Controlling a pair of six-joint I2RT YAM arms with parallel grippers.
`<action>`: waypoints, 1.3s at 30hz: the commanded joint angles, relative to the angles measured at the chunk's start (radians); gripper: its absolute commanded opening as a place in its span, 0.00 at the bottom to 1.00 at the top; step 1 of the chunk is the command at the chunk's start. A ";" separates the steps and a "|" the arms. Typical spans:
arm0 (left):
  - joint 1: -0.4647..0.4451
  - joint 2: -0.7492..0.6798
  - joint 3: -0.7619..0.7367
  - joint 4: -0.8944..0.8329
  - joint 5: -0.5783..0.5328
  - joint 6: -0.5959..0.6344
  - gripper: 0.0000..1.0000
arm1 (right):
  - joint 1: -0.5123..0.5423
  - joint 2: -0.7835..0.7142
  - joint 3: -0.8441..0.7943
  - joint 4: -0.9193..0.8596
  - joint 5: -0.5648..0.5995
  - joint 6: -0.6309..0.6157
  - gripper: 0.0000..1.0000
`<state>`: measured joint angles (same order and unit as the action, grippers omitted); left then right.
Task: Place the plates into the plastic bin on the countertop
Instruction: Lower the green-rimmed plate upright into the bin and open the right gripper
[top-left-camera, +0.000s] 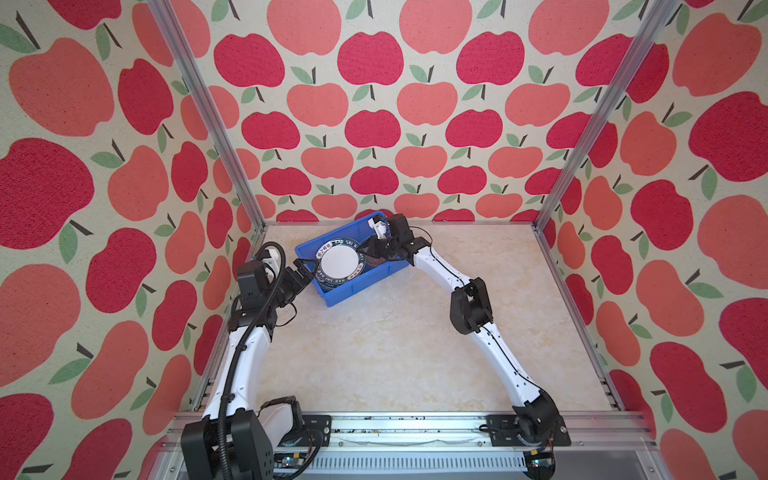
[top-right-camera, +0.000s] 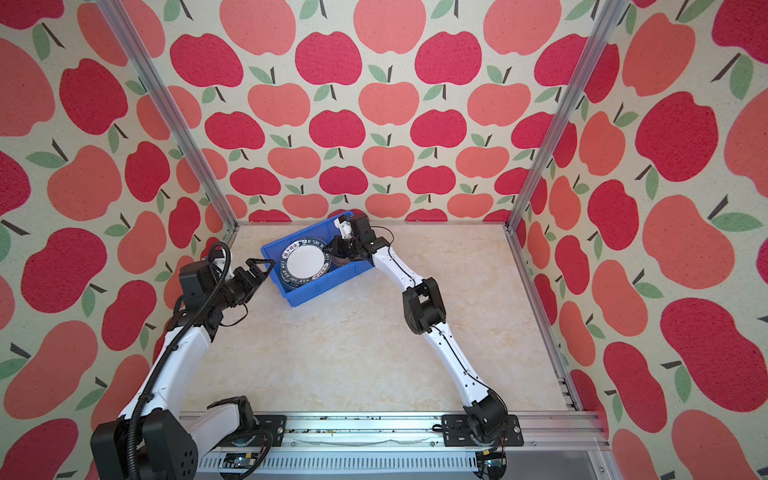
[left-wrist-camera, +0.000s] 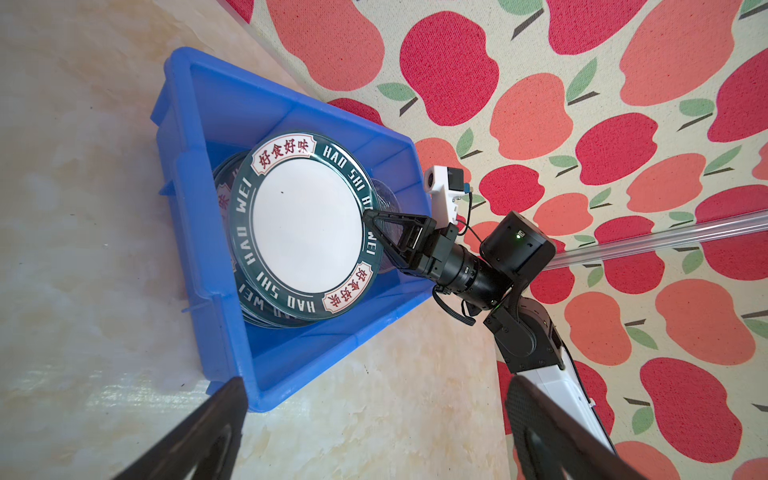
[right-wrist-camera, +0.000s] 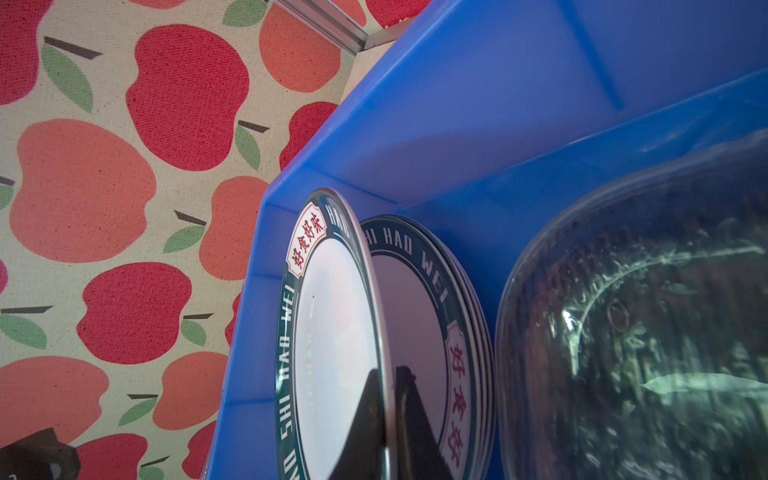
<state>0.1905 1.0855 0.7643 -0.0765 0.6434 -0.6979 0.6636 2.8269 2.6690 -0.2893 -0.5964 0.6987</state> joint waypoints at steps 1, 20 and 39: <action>0.001 0.028 -0.009 0.012 0.018 -0.015 0.99 | 0.001 0.006 0.044 0.017 0.011 -0.022 0.00; 0.003 0.031 0.006 -0.020 0.015 0.002 0.99 | 0.051 0.021 0.095 -0.054 0.115 -0.079 0.15; 0.002 0.009 -0.048 0.021 0.012 -0.028 0.99 | 0.052 -0.090 0.024 -0.185 0.218 -0.207 0.40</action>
<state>0.1905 1.1126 0.7300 -0.0769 0.6437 -0.7166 0.7116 2.8265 2.7083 -0.4442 -0.4076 0.5488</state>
